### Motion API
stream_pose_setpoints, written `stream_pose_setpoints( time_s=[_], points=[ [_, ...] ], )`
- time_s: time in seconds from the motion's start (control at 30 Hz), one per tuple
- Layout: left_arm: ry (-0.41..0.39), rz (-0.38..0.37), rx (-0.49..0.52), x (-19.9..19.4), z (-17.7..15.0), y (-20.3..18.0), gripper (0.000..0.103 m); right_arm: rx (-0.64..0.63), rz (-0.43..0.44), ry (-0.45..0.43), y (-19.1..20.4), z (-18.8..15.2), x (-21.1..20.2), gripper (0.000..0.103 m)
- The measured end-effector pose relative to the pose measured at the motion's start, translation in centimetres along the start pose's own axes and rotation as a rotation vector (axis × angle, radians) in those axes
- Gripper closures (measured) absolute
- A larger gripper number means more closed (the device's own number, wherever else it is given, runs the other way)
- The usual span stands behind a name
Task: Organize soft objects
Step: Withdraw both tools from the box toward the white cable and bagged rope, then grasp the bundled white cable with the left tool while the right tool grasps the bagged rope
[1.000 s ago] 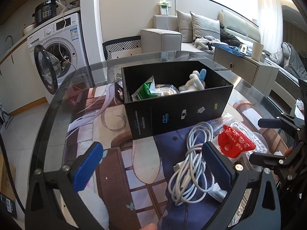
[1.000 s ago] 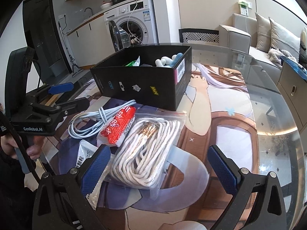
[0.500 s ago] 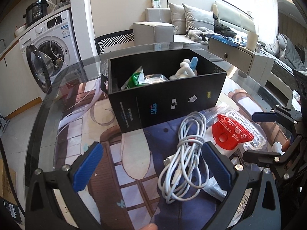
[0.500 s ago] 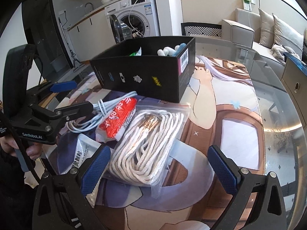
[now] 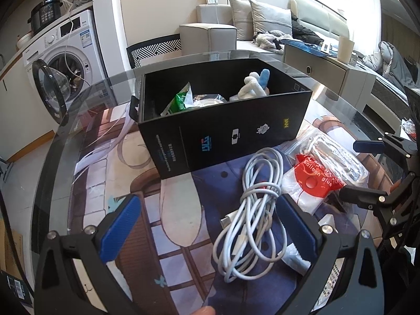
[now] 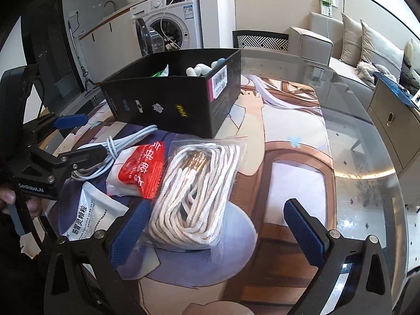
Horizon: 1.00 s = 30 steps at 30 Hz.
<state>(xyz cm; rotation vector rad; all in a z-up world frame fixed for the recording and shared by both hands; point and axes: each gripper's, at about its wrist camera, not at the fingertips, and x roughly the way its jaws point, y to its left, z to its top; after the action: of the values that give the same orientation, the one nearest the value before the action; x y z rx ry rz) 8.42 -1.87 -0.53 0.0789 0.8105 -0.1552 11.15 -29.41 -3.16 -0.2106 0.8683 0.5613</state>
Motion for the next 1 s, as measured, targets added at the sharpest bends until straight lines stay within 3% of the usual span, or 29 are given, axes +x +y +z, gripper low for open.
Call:
stream_pose_setpoints(
  time_s=[0.2,0.7,1.0],
  points=[
    [0.012,-0.041,0.006,0.1,0.1,-0.2,0.0,-0.021,0.022,0.017,0.4,-0.1,0.3,0.001],
    [0.068,0.021,0.024,1.5,-0.1,0.6,0.0,-0.036,-0.019,0.024,0.0,-0.1,0.9,0.001],
    [0.126,-0.008,0.003,2.6,-0.1,0.8,0.0,-0.056,-0.011,0.019,0.2,0.5,1.4,0.004]
  ],
)
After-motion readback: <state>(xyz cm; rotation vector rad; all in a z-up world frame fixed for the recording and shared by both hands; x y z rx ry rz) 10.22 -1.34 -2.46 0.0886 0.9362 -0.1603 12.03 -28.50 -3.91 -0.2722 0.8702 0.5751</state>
